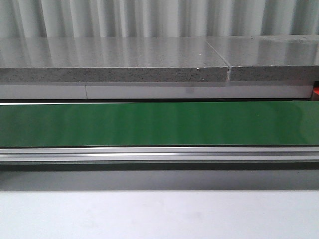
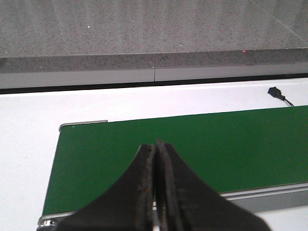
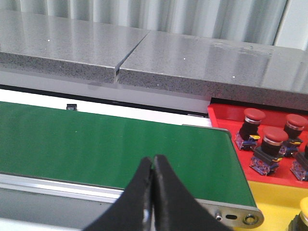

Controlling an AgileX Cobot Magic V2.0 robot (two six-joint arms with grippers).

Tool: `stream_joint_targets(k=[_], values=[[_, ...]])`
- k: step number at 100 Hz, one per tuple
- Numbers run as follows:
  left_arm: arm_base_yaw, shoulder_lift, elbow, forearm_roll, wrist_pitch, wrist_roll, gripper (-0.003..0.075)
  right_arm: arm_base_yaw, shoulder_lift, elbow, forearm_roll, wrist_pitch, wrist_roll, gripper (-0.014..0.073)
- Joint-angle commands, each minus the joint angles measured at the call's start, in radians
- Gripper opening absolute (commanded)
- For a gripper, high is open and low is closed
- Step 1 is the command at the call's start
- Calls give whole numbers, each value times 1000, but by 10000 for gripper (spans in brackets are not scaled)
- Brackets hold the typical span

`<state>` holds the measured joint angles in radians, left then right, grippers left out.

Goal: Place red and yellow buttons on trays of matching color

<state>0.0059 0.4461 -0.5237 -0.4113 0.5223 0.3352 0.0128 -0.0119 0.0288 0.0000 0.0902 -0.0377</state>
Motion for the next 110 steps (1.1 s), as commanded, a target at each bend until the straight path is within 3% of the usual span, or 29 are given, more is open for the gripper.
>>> stream_joint_targets(k=[1, 78, 91, 110], values=[[-8, 6, -26, -22, -73, -1, -20, 2, -14, -6, -11, -85, -1, -71], [-8, 6, -26, -22, -73, -1, -20, 2, -14, -6, -11, -85, -1, -71], [-8, 6, -26, 68, -73, 23, -20, 2, -14, -6, -11, -85, -1, -71], [-8, 6, -26, 70, -78, 23, -20, 2, -14, -6, -11, -85, -1, -71]])
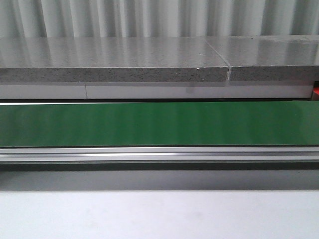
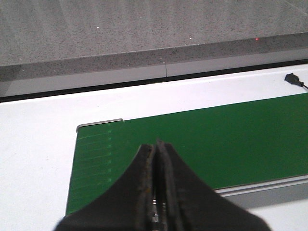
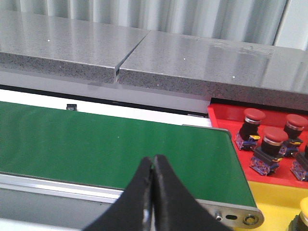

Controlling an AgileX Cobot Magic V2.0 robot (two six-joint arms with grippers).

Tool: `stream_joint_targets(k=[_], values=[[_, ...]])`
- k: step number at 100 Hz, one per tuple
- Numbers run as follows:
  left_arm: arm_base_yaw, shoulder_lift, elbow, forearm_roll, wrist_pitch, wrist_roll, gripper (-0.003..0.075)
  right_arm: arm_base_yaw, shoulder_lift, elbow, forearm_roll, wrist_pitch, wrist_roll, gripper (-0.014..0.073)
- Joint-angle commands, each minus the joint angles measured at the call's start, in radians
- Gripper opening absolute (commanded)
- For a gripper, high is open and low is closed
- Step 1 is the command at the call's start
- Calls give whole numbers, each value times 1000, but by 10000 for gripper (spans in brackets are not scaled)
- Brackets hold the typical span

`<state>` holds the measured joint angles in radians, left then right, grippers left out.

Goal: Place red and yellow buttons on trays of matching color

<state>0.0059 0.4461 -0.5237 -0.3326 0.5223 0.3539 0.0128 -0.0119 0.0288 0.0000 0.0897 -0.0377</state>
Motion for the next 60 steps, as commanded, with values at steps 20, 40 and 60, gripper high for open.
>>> stream_joint_targets(k=[20, 40, 60], values=[[-10, 4, -2, 2, -164, 4, -20, 2, -14, -6, -11, -84, -1, -71], [-91, -18, 110, 224, -398, -214, -20, 2, -14, -6, -11, -84, -1, -71], [-126, -70, 255, 368, -559, -379, -20, 2, -14, -6, -11, -84, -1, -71]])
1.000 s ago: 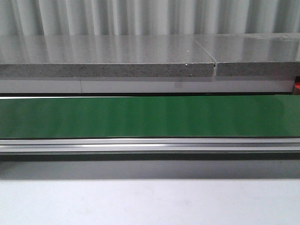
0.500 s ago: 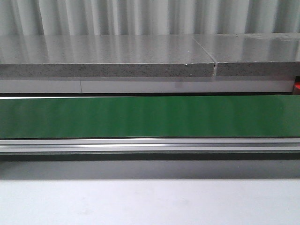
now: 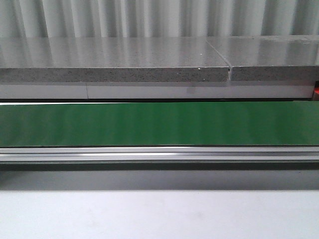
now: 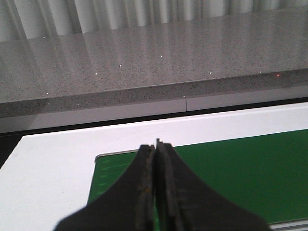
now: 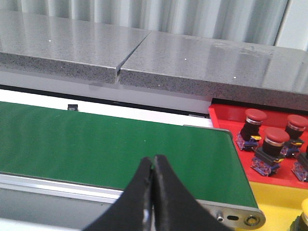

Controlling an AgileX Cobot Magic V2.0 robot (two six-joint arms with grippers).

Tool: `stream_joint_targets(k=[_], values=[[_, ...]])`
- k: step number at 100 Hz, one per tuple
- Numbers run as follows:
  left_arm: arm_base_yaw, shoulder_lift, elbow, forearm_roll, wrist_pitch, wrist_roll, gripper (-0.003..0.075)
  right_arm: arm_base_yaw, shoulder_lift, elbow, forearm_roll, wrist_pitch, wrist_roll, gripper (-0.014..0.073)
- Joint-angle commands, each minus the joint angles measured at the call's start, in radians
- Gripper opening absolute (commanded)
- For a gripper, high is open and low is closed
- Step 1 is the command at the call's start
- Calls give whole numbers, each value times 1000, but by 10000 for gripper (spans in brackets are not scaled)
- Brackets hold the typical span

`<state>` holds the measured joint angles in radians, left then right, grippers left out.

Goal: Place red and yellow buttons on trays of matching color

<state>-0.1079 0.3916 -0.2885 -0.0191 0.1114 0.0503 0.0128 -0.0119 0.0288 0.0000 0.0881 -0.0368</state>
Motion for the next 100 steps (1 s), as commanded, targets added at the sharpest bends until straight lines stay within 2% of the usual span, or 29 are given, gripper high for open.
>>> stream_joint_targets(k=[1, 12, 44, 59, 72, 100], values=[[-12, -20, 30, 65, -152, -87, -20, 2, -14, -6, -11, -83, -2, -71], [-12, -68, 107, 128, -186, -149, -20, 2, -14, -6, -11, -83, -2, -71], [-10, -263, 266, 124, -191, -149, -20, 2, -14, -6, -11, -83, -2, -71], [31, -355, 330, 100, -191, -149, -20, 2, -14, -6, -11, -83, -2, -71], [69, -426, 335, 86, -129, -149, -20, 2, -14, -6, -11, -83, -2, -71], [86, -434, 335, 85, -130, -149, -20, 2, -14, -6, -11, -83, -2, -71]])
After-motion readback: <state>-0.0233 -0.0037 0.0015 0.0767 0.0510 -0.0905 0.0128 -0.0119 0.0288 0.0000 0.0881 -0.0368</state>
